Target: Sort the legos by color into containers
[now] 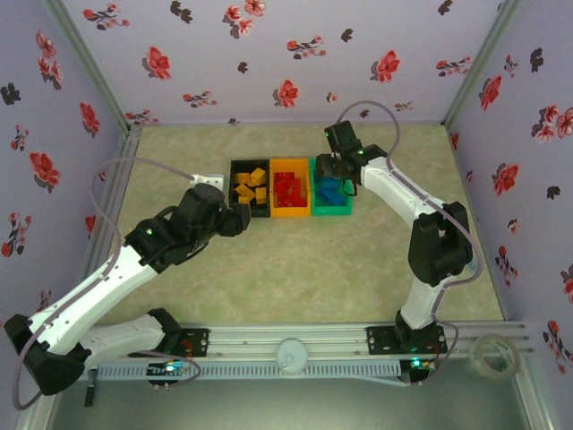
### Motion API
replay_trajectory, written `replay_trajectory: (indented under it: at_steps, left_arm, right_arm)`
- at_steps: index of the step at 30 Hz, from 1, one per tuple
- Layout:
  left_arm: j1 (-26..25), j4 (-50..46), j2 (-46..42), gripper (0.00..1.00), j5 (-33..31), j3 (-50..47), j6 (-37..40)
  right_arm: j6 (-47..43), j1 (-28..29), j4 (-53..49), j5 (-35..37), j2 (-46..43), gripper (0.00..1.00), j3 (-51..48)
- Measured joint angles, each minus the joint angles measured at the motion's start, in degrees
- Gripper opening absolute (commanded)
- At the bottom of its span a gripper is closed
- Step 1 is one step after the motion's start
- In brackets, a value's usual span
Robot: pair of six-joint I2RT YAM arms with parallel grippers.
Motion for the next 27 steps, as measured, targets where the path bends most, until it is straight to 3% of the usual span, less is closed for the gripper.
replay_trajectory:
  at_steps: [9,16,27]
  left_arm:
    - [0.0,0.9,0.1,0.76,0.0,0.0,0.6]
    - [0.0,1.0,0.1,0.85,-0.2,0.1,1.8]
    - [0.2,-1.4,0.8,1.00,-1.1,7.6,6.6]
  right_arm:
    - [-0.2,0.0,0.0,0.0,-0.7,0.75,-0.2]
    - [-0.2,0.0,-0.3,0.9,-4.2,0.77,-1.2]
    - [-0.7,0.0,0.4,1.7,-10.2,0.91,-6.1]
